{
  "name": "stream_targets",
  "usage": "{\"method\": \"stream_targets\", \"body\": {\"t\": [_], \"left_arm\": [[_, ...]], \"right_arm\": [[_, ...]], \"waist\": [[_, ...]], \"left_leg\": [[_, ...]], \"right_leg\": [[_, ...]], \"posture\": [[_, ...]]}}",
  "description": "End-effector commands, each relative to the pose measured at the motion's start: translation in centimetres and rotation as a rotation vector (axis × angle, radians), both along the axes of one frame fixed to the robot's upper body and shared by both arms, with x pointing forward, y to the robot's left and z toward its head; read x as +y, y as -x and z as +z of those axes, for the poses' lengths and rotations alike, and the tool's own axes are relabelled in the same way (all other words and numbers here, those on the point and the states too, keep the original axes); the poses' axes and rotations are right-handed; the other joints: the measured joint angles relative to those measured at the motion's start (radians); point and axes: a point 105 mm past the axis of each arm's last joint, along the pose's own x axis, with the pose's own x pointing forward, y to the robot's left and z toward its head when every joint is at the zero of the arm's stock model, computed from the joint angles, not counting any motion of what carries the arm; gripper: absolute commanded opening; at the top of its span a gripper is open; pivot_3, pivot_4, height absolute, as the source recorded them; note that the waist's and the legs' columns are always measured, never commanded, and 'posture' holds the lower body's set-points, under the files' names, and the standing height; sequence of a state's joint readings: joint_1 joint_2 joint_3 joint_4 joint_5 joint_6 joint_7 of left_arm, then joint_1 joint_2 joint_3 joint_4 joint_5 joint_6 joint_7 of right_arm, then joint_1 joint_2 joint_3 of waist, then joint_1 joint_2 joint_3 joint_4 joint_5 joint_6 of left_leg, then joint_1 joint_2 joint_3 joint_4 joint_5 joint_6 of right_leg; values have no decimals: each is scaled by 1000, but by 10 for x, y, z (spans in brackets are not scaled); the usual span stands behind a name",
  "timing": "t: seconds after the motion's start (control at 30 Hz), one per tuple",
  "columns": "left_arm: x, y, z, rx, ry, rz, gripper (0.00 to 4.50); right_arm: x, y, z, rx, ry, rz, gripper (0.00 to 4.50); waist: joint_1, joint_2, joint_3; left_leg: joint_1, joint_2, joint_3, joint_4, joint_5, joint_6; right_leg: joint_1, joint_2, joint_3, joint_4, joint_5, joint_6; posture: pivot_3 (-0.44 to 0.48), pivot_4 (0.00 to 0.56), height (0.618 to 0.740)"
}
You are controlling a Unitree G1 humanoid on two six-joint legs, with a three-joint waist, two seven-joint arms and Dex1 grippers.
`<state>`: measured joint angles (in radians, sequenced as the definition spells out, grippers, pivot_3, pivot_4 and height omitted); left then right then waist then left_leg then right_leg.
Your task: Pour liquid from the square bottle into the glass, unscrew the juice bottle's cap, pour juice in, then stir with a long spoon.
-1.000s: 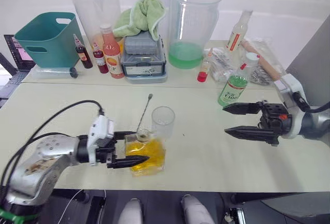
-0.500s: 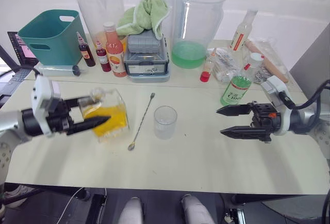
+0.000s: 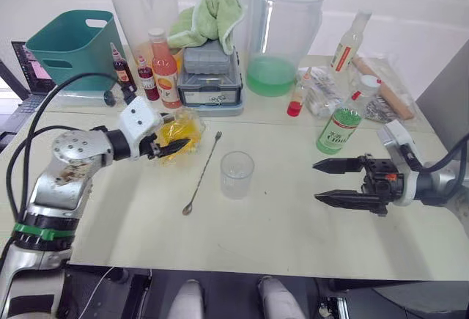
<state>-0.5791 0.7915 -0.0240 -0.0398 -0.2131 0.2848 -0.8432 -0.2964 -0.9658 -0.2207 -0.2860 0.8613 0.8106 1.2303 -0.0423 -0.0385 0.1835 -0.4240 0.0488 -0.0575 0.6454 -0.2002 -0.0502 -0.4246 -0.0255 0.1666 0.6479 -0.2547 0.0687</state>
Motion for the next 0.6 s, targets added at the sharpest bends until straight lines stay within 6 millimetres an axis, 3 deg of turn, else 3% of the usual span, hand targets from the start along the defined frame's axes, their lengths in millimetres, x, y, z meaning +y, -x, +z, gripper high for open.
{"method": "stream_targets", "body": {"t": [0.03, 0.2, 0.6], "left_arm": [[-22, 1, 42, -236, -23, -47, 2800], [-39, -7, 55, -363, -35, -60, 2800], [-54, -13, 26, -530, -245, -129, 2800]], "right_arm": [[2, 7, 10, -48, -13, -4, 4460], [3, 9, 10, -70, -14, -36, 4460], [6, 8, 8, -110, -16, -86, 4460]], "waist": [[1, 0, 0], [3, 0, 0], [1, 0, 0]], "left_leg": [[0, 0, 0, 0, 0, 0], [0, 0, 0, 1, 0, 0], [0, -1, -1, 2, 0, 0]], "right_leg": [[0, 0, 0, 0, 0, 0], [1, 0, 0, 0, 0, 1], [1, 0, 0, 1, 1, 1]], "posture": [[0, 150, 728], [0, 150, 728], [0, 150, 728]]}}
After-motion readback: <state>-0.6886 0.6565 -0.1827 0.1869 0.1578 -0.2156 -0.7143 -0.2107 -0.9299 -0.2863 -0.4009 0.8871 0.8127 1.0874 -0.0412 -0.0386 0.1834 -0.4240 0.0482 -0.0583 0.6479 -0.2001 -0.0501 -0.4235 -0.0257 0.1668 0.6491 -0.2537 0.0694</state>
